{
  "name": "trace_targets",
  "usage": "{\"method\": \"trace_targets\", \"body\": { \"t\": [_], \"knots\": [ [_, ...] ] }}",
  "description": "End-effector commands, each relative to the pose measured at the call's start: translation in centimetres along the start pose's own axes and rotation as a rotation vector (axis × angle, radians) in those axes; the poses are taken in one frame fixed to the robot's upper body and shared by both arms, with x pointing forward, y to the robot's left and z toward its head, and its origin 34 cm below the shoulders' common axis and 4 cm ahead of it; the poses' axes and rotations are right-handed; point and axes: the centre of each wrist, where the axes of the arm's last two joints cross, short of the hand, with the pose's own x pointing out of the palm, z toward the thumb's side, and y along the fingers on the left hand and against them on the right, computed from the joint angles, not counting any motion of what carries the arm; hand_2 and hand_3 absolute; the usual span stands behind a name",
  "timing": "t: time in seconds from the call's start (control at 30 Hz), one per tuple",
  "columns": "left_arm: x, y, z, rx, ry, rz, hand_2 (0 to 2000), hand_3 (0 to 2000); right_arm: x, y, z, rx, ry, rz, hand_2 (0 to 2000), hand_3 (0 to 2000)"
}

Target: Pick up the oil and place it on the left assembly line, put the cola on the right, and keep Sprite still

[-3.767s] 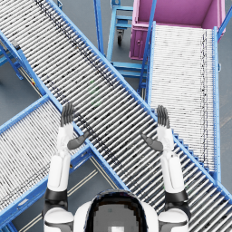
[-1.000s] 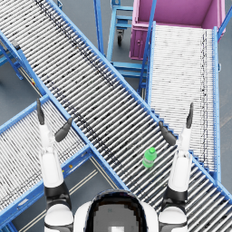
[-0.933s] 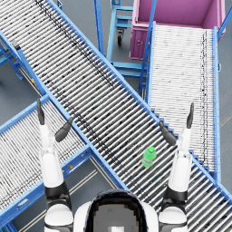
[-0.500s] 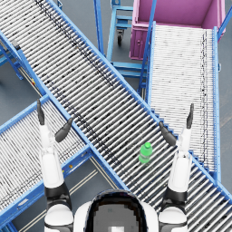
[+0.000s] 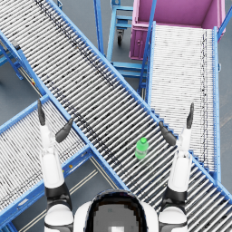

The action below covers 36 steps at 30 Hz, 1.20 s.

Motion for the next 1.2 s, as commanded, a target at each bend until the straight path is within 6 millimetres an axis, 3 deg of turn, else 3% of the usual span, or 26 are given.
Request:
{"method": "trace_targets", "body": {
  "t": [0.03,0.43,1.2],
  "knots": [
    [-0.04,0.33,0.49,0.022,0.001,0.001,0,0,-0.02,-0.03,0.04,-0.002,0.0,-0.001,0,0],
    [0.2,-0.49,-0.21,-0.013,-0.005,-0.004,0,0,0.29,0.16,-0.01,0.002,-0.006,0.008,0,0],
    [0.23,-0.05,0.16,0.005,-0.008,-0.002,0,0,0.12,0.01,0.06,-0.002,-0.006,-0.001,0,0]
  ]
}}
